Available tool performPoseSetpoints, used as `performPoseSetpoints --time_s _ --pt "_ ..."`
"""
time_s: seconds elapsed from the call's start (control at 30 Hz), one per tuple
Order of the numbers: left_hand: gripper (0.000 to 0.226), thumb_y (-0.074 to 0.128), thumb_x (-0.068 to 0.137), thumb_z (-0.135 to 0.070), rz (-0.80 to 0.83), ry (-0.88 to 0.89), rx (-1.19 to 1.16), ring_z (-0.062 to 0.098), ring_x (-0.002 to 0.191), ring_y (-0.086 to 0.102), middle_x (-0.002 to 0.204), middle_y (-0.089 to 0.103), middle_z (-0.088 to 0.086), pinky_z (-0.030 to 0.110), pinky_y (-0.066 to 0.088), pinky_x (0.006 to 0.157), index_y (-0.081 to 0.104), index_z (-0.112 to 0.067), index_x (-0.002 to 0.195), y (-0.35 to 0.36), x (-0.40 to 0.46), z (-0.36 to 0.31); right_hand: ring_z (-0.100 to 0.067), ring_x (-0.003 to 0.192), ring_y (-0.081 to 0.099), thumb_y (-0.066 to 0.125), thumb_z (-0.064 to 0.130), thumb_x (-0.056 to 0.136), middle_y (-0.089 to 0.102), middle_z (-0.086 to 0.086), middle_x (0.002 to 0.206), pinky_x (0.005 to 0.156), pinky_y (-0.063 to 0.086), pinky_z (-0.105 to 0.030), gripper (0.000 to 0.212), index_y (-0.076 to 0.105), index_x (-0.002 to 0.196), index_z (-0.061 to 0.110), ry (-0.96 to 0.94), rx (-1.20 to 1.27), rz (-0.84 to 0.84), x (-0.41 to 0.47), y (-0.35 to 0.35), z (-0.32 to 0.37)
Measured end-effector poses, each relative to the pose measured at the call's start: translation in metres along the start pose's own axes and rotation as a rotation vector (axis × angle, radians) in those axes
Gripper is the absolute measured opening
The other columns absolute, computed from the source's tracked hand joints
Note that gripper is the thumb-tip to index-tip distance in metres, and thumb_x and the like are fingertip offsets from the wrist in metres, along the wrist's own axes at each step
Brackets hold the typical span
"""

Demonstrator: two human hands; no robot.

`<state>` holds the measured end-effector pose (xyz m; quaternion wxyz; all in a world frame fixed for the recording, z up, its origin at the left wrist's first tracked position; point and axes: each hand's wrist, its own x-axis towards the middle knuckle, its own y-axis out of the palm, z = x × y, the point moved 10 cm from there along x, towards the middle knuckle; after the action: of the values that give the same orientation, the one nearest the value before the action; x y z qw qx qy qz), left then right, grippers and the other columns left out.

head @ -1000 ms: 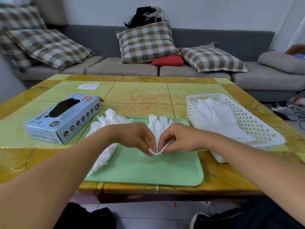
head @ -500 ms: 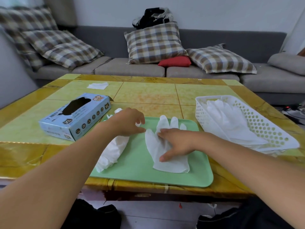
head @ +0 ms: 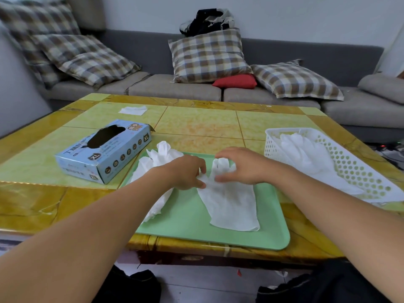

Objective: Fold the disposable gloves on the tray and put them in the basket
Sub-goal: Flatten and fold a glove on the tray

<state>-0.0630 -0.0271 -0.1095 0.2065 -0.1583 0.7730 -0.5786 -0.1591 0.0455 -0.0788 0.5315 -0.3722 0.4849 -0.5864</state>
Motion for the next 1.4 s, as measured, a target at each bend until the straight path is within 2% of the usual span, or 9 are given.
performPoseSetpoints --time_s 0.2,0.37,0.53,0.67,0.8,1.0,1.2,1.33,1.4 --pt "0.034 0.078 0.084 -0.035 -0.007 -0.051 0.036 0.015 0.091 0.051 0.089 0.051 -0.011 0.030 0.048 0.084 0.067 -0.017 0.110 -0.005 0.004 0.008 -0.027 0.107 0.064 0.080 0.038 0.082 0.065 -0.005 0.113 0.087 0.054 -0.039 0.041 0.068 0.111 0.011 0.285 -0.006 -0.123 0.001 -0.001 -0.054" --pt "0.043 0.068 0.090 -0.039 -0.116 -0.031 -0.136 0.020 0.109 0.054 0.121 0.056 0.001 0.034 0.047 0.092 0.056 -0.023 0.128 -0.015 0.007 -0.004 -0.030 0.105 0.060 0.065 0.012 0.091 0.062 -0.010 0.120 0.089 0.053 -0.040 0.027 0.060 0.117 0.007 0.460 0.082 -0.327 -0.010 -0.024 -0.074" --pt "0.056 0.067 0.091 -0.048 0.011 0.005 -0.161 0.020 0.125 0.052 0.140 0.054 0.000 0.033 0.042 0.103 0.052 -0.031 0.142 0.004 0.016 -0.022 -0.026 0.105 0.060 0.073 0.016 0.087 0.059 -0.007 0.125 0.078 0.050 -0.032 0.044 0.054 0.127 0.011 0.593 0.105 -0.106 -0.015 0.004 -0.083" --pt "0.055 0.065 0.094 -0.045 0.036 -0.026 -0.067 0.024 0.126 0.050 0.141 0.050 0.003 0.036 0.040 0.107 0.056 -0.017 0.139 0.010 0.020 -0.031 -0.027 0.102 0.063 0.062 -0.002 0.085 0.061 -0.008 0.118 0.075 0.056 -0.032 0.035 0.059 0.118 0.009 0.605 0.150 -0.181 -0.015 0.001 -0.086" --pt "0.051 0.067 0.092 -0.047 0.017 -0.036 0.004 0.027 0.109 0.058 0.122 0.055 0.009 0.038 0.048 0.095 0.065 -0.009 0.126 0.006 0.023 -0.036 -0.020 0.075 0.051 0.056 0.000 0.085 0.055 -0.005 0.097 0.053 0.036 -0.029 0.015 0.050 0.092 0.012 0.543 0.030 -0.216 -0.018 -0.006 -0.084" --pt "0.067 0.074 0.087 -0.045 -0.039 -0.030 -0.102 0.024 0.130 0.048 0.144 0.048 0.005 0.032 0.039 0.102 0.049 -0.023 0.144 -0.016 0.017 -0.023 -0.013 0.084 0.057 0.074 0.016 0.084 0.061 0.005 0.094 0.074 0.048 -0.030 0.015 0.066 0.096 0.021 -0.013 0.236 -0.434 -0.004 -0.030 -0.012" --pt "0.032 0.074 0.084 -0.012 -0.286 -0.121 -0.183 0.014 0.088 0.062 0.106 0.067 -0.007 0.027 0.049 0.072 0.067 -0.025 0.113 -0.084 -0.024 0.045 -0.010 0.090 0.069 0.078 0.025 0.088 0.074 0.002 0.100 0.077 0.050 -0.013 0.032 0.072 0.118 0.016 -0.234 0.483 -0.171 0.003 -0.003 0.082" --pt "0.027 0.062 0.085 -0.006 -0.295 -0.244 -0.157 0.014 0.085 0.062 0.093 0.066 -0.007 0.021 0.048 0.068 0.068 -0.028 0.099 -0.084 -0.063 0.100 -0.017 0.114 0.061 0.073 0.045 0.089 0.066 -0.001 0.129 0.092 0.049 -0.030 0.055 0.063 0.136 0.019 -0.253 0.383 -0.051 0.014 0.024 0.135" --pt "0.025 0.061 0.087 -0.004 -0.249 -0.285 -0.203 0.014 0.087 0.062 0.095 0.067 -0.005 0.019 0.046 0.068 0.065 -0.026 0.100 -0.072 -0.075 0.117 -0.022 0.106 0.061 0.071 0.054 0.088 0.068 -0.001 0.116 0.082 0.048 -0.033 0.057 0.063 0.131 0.017 -0.252 0.207 0.033 0.018 0.050 0.150"
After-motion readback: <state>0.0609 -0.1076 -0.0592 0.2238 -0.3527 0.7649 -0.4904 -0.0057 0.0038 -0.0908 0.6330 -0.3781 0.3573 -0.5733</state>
